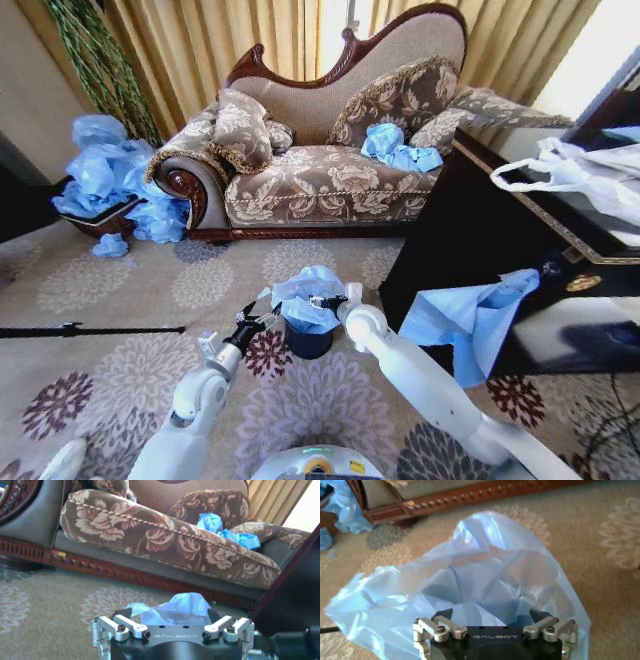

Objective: Place a garbage bag over the trash bin.

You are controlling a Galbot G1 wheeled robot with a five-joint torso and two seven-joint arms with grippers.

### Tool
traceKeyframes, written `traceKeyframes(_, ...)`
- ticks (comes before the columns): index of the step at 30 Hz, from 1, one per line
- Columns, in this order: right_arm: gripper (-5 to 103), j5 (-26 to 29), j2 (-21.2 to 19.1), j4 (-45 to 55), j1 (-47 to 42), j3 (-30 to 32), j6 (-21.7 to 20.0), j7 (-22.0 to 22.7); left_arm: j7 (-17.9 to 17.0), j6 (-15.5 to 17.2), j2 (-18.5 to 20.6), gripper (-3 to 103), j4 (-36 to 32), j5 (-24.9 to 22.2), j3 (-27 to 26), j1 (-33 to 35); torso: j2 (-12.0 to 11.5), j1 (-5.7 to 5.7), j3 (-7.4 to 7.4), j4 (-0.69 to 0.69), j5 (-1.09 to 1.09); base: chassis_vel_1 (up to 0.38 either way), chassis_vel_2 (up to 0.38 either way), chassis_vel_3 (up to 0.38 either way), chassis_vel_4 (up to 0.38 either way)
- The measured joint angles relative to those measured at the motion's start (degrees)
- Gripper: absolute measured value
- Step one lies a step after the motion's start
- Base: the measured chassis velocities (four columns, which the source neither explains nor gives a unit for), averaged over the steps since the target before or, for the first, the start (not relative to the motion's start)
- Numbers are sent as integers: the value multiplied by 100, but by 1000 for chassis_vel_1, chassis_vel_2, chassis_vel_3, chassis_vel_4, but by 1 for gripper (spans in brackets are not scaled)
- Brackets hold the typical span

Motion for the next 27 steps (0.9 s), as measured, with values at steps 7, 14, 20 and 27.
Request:
traceKeyframes(7, 84, 124, 130, -215, -3, -180, -55, 186, 39, -107, -18, 100, 118, -26, -22, -25, 0, -1, -1, 1, 0, 0, 0, 0, 0)
traceKeyframes(14, 57, 89, 33, -55, -90, -299, -23, 319, 56, -151, -21, 100, 187, -102, -11, -87, 0, -1, -1, 1, 0, 0, 0, 0, 0)
traceKeyframes(20, 47, -14, -91, 169, -187, -355, 52, 411, 79, -186, -33, 100, 212, -106, 3, -90, 0, -1, -1, 1, 0, 0, 0, 0, 0)
traceKeyframes(27, 14, -213, -175, 412, -341, -399, 210, 470, 91, -220, -67, 100, 230, -106, 25, -96, 0, -1, -1, 1, 1, 0, 0, 0, 0)
